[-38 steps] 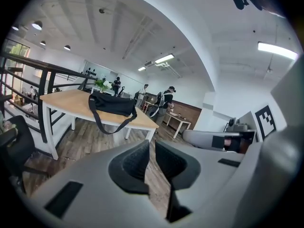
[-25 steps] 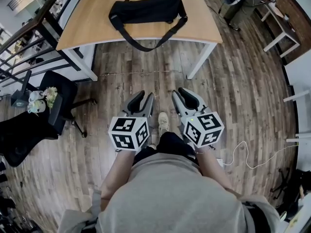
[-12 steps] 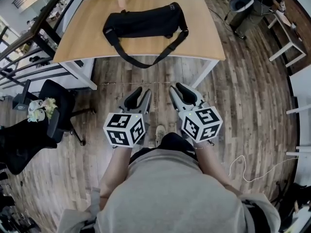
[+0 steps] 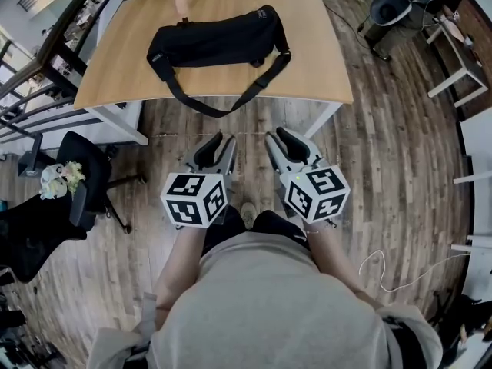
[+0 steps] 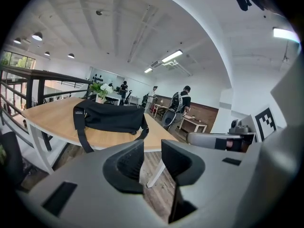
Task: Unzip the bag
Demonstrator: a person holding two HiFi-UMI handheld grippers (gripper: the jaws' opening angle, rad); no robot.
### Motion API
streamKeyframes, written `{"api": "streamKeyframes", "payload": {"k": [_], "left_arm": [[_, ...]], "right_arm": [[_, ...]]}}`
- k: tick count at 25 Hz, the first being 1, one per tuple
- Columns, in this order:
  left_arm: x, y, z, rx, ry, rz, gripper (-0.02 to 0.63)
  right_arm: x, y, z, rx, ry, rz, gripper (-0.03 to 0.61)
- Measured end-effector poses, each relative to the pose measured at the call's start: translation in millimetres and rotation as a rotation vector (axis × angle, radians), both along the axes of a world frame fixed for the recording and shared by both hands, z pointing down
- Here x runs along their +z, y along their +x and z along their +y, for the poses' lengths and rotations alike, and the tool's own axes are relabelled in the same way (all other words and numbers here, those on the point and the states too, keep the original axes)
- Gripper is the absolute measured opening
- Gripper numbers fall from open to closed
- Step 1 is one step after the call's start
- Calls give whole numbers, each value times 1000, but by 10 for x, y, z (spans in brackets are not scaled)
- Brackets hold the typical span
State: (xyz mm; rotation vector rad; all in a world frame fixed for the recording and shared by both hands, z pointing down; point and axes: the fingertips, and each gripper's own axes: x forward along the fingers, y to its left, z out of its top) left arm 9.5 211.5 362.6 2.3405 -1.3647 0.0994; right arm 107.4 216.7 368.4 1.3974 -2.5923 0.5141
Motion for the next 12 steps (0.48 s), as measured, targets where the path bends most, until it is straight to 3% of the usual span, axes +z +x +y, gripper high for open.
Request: {"api": "streamKeyframes", "payload": {"k": [12], "left_arm": [[94, 158, -492, 37, -26, -1, 112]], "right_arm": [[154, 137, -301, 36, -37, 18, 103]]}}
